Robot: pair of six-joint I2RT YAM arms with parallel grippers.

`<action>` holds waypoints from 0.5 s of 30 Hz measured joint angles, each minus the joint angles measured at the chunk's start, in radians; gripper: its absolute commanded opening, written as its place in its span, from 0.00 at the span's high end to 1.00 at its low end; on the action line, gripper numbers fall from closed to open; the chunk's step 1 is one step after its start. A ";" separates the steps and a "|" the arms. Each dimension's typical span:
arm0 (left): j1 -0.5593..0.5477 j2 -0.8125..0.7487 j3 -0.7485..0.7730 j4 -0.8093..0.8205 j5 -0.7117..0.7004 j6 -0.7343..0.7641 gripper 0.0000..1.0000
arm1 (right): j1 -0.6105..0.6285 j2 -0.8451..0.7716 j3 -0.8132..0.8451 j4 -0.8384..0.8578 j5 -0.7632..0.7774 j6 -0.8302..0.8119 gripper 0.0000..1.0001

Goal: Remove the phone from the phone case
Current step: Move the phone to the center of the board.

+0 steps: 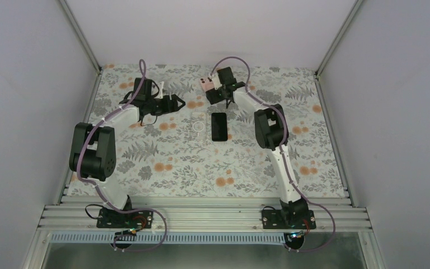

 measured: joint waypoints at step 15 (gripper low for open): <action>0.000 -0.003 0.000 0.000 0.001 -0.001 0.18 | -0.185 -0.307 -0.481 0.002 -0.071 -0.174 0.45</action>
